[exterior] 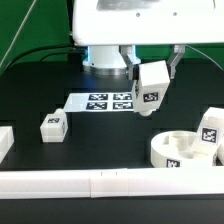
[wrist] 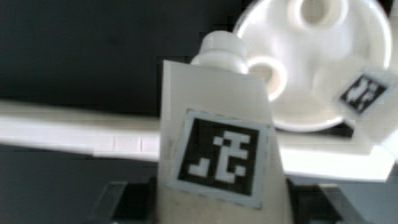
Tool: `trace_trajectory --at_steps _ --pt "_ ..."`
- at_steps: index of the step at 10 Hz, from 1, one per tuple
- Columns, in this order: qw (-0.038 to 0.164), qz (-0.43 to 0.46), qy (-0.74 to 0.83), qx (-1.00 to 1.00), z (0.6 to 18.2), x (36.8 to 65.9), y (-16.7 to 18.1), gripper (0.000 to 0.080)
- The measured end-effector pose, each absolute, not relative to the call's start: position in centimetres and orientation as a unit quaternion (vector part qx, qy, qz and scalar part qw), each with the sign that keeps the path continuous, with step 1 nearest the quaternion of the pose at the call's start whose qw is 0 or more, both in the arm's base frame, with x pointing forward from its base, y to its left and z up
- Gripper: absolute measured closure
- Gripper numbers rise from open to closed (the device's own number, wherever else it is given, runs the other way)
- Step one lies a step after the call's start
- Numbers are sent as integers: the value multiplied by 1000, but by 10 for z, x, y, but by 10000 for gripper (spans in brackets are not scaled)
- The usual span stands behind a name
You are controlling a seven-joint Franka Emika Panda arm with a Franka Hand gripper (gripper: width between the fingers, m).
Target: Assemble stool
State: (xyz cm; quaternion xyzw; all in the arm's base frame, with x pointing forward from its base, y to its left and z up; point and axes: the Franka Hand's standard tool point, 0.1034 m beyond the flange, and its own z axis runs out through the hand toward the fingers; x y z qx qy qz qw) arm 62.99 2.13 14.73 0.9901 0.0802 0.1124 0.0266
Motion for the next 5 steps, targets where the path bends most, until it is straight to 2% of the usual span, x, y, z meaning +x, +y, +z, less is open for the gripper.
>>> trace_trajectory --at_steps 3,5 --pt "56 272 127 952 153 635 15 475" --pt "64 293 125 946 147 631 8 475"
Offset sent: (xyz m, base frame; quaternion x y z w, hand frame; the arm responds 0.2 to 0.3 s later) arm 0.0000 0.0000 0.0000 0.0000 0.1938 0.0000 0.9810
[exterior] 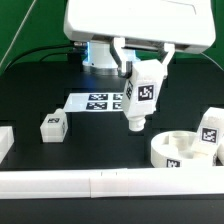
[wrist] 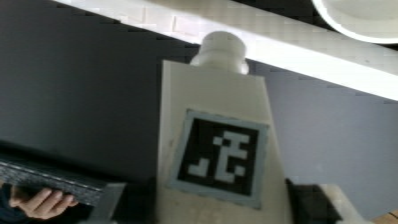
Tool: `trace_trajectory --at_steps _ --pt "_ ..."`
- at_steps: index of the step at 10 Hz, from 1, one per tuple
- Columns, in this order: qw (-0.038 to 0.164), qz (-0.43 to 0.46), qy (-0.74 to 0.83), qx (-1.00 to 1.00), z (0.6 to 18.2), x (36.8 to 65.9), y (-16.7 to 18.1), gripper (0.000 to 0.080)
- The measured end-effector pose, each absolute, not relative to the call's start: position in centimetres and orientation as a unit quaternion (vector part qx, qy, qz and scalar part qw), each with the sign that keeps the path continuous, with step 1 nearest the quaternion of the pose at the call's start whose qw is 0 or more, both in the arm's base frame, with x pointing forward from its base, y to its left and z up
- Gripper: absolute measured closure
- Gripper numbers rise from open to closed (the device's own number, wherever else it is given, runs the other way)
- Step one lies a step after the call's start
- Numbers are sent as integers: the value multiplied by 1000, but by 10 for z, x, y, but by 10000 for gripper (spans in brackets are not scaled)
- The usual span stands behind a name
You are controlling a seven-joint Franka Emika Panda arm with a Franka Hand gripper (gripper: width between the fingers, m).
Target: Assemble stool
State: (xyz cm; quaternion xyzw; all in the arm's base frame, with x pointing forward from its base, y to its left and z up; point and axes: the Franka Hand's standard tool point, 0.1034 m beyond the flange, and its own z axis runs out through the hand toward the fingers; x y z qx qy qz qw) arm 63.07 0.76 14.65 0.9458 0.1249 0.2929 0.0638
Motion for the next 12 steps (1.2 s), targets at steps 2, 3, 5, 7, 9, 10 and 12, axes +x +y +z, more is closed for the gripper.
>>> trace_trajectory --at_steps 2,3,5,7,9,10,12 --pt "63 293 131 945 145 630 13 475" --pt "67 300 164 937 138 628 34 475" --pt "80 284 218 931 132 624 52 475" --pt "81 286 212 931 132 624 45 475" --pt "81 286 212 931 131 624 46 475" --pt "77 283 209 933 130 622 50 475" --pt "73 282 219 931 116 612 67 475"
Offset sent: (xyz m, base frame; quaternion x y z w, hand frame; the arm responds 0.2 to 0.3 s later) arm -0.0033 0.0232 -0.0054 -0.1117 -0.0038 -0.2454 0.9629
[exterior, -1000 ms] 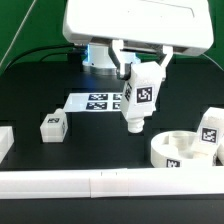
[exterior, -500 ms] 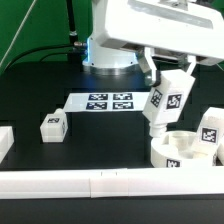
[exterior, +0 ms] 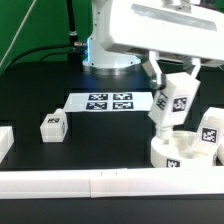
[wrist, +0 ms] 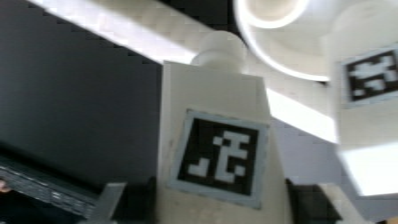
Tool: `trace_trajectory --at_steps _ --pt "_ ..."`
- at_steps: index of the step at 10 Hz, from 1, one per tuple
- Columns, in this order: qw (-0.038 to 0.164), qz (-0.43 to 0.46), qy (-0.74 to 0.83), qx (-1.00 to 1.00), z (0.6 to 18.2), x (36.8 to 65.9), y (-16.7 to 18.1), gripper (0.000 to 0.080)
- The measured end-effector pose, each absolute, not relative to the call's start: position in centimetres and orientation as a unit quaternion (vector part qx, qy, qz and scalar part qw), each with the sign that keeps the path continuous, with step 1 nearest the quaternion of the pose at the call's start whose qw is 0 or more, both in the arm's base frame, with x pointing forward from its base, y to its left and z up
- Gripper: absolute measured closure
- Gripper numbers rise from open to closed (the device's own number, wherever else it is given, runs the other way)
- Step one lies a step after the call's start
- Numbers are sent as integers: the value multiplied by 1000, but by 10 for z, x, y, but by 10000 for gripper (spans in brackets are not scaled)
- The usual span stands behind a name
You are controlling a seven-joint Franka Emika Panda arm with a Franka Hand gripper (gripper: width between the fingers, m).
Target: Assemble stool
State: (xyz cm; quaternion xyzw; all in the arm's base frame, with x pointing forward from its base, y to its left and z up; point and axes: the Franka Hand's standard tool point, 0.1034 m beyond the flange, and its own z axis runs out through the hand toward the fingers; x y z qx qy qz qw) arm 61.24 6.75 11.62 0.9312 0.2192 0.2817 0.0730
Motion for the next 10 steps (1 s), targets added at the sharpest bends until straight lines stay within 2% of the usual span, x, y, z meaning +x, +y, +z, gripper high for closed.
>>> trace_trajectory --at_steps 3,6,8,10 --pt "75 283 222 930 114 611 64 475" --pt "70 290 208 931 116 616 34 475" --pt "54 292 205 933 118 616 45 475" --pt "49 290 207 933 114 614 56 475"
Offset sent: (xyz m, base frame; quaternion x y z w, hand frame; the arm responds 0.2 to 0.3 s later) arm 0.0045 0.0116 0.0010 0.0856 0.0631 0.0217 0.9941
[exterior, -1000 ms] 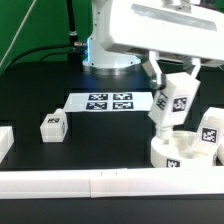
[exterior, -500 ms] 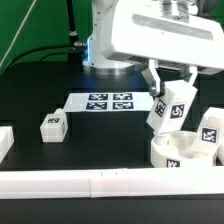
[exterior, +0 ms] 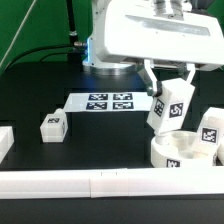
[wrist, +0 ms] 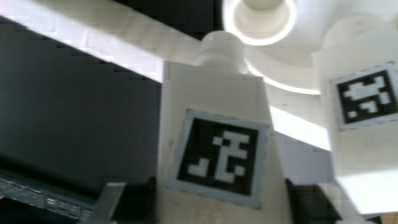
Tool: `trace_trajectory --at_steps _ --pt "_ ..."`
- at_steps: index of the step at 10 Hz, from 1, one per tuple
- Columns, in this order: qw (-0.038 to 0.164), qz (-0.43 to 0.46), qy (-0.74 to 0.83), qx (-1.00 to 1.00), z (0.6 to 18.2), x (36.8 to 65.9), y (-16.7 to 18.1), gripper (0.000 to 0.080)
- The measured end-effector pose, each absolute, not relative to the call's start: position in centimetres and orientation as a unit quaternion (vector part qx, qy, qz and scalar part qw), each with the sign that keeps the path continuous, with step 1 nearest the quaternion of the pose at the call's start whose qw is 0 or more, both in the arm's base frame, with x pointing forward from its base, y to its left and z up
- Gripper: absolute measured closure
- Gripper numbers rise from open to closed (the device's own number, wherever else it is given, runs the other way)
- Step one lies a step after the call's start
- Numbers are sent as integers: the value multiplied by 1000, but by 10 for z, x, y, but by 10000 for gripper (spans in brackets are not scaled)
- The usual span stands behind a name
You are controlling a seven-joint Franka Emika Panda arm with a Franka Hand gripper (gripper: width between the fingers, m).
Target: Assemble stool
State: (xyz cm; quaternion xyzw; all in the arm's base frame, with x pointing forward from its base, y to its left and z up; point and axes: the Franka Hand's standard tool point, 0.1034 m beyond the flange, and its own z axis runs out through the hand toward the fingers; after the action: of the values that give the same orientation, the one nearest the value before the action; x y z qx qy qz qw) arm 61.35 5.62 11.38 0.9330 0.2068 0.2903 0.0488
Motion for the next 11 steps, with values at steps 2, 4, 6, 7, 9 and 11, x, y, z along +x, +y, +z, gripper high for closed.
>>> trace_trajectory --at_steps 2,4,6,7,9,11 --pt "47 290 208 933 112 612 63 475" --pt "48 283 207 935 104 609 59 475" --pt "48 282 207 936 102 609 58 475" --pt "48 279 207 937 98 607 58 475" --pt "47 273 208 938 90 605 58 475" --pt "47 268 206 940 84 602 56 475"
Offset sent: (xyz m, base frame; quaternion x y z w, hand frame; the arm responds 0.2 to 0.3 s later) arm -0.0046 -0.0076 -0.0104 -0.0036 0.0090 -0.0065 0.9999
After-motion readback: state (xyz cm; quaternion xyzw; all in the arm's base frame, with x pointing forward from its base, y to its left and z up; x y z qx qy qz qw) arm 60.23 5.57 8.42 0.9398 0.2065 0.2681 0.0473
